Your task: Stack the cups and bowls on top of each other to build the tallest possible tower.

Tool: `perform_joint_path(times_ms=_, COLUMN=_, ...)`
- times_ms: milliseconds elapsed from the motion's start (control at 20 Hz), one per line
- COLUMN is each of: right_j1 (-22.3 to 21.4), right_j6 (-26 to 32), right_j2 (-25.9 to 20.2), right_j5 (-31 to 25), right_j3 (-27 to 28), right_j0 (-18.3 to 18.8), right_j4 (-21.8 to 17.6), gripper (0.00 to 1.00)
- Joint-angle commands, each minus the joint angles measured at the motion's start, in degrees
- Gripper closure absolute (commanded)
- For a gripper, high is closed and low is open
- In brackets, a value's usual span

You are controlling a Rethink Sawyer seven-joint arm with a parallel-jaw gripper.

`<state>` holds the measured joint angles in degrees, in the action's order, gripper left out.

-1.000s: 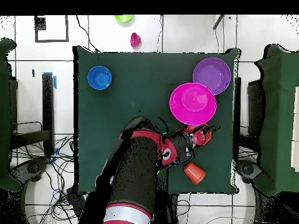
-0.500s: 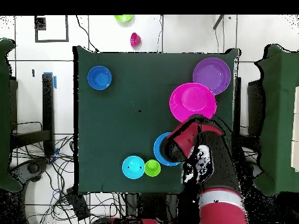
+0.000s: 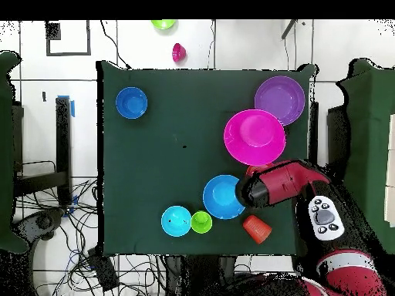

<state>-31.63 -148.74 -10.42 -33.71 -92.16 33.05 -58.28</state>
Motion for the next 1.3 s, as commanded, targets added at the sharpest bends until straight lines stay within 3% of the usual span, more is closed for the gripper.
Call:
perform_joint_path(times_ms=50, right_j1=0.2, right_j6=18.4, right_j2=-12.1, right_j5=-0.4, right_j3=-2.1, right_j0=-0.4, right_j4=4.8, gripper=0.0)
perform_joint_path(times_ms=650, right_j1=1.3, right_j6=19.6, right_j2=-13.1, right_j5=0.5, right_j3=-2.0, right_j0=1.0, right_j4=5.1, gripper=0.0)
perform_joint_path(times_ms=900, right_j1=2.4, right_j6=22.5, right_j2=-15.3, right_j5=-2.6, right_j3=-2.1, right_j0=3.3, right_j4=7.6, gripper=0.0)
perform_joint_path(times_ms=1300, right_j1=2.8, right_j6=23.5, right_j2=-16.3, right_j5=-3.4, right_j3=-2.0, right_j0=4.6, right_j4=7.4, gripper=0.0)
